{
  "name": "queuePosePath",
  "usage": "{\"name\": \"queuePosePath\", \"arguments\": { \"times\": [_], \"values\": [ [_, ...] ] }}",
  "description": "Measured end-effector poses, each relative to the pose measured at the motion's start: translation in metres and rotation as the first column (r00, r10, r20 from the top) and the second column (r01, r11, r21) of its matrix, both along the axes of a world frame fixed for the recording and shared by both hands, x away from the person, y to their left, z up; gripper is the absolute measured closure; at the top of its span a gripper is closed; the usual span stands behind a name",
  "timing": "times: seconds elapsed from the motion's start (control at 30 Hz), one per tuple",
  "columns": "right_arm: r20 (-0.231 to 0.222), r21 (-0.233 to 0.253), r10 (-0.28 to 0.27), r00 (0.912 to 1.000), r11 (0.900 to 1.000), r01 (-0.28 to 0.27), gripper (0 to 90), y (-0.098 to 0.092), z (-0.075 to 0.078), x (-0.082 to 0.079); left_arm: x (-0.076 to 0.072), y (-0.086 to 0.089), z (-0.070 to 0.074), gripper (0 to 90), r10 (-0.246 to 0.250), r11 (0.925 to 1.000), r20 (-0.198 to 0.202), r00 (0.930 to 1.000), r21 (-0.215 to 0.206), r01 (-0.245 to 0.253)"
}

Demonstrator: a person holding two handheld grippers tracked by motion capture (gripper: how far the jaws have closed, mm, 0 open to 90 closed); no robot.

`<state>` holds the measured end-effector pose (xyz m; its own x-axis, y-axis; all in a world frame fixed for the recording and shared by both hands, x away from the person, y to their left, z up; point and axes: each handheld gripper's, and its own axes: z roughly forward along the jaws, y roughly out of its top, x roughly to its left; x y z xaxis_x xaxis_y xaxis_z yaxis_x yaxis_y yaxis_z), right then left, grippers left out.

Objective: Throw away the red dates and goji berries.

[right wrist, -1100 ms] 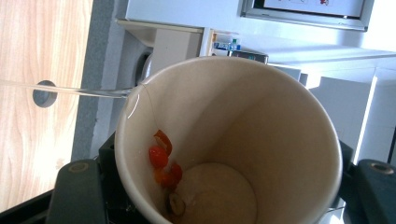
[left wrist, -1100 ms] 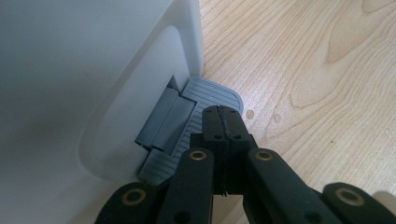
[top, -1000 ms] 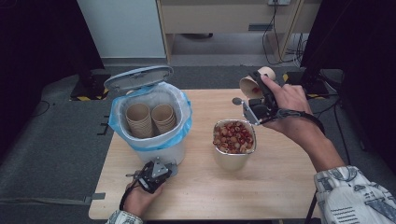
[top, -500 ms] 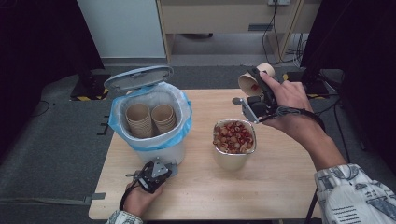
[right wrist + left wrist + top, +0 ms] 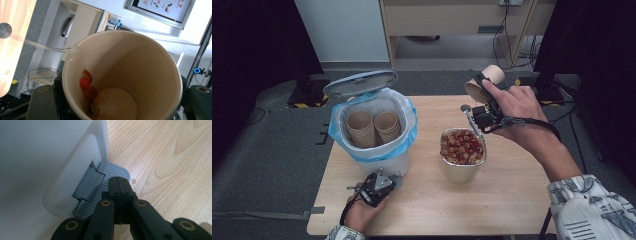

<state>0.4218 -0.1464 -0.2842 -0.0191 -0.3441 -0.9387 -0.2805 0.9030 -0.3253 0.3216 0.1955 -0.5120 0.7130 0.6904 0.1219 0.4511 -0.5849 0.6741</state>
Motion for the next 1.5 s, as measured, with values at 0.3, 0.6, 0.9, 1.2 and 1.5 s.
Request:
{"name": "queuePosePath", "arguments": {
  "times": [0.3, 0.6, 0.9, 1.2, 1.5],
  "values": [
    [0.058, -0.039, 0.003, 0.9983, 0.999, -0.001, 29.6, 0.001, 0.007, -0.003, 0.0, 0.0, 0.0, 89.9, 0.0, 1.0, -0.001, 1.0, 0.001, 0.0],
    [0.075, -0.165, 0.031, 0.9967, 0.986, -0.018, 29.6, 0.012, -0.009, -0.006, 0.0, 0.0, 0.0, 89.9, 0.0, 1.0, -0.002, 1.0, -0.002, 0.0],
    [0.06, -0.165, 0.026, 0.9979, 0.986, -0.015, 29.5, 0.011, -0.017, -0.004, 0.0, 0.0, 0.0, 89.9, 0.0, 1.0, -0.001, 1.0, 0.0, 0.0],
    [0.008, -0.091, 0.021, 0.9997, 0.996, -0.02, 29.4, 0.012, -0.02, 0.001, 0.0, 0.0, 0.0, 89.9, 0.0, 1.0, 0.002, 1.0, 0.0, 0.0],
    [-0.049, 0.016, 0.013, 0.9987, 1.0, -0.012, 29.4, 0.011, -0.023, 0.01, 0.0, 0.0, 0.0, 89.9, 0.0, 1.0, 0.0, 1.0, 0.0, 0.0]
  ]
}}
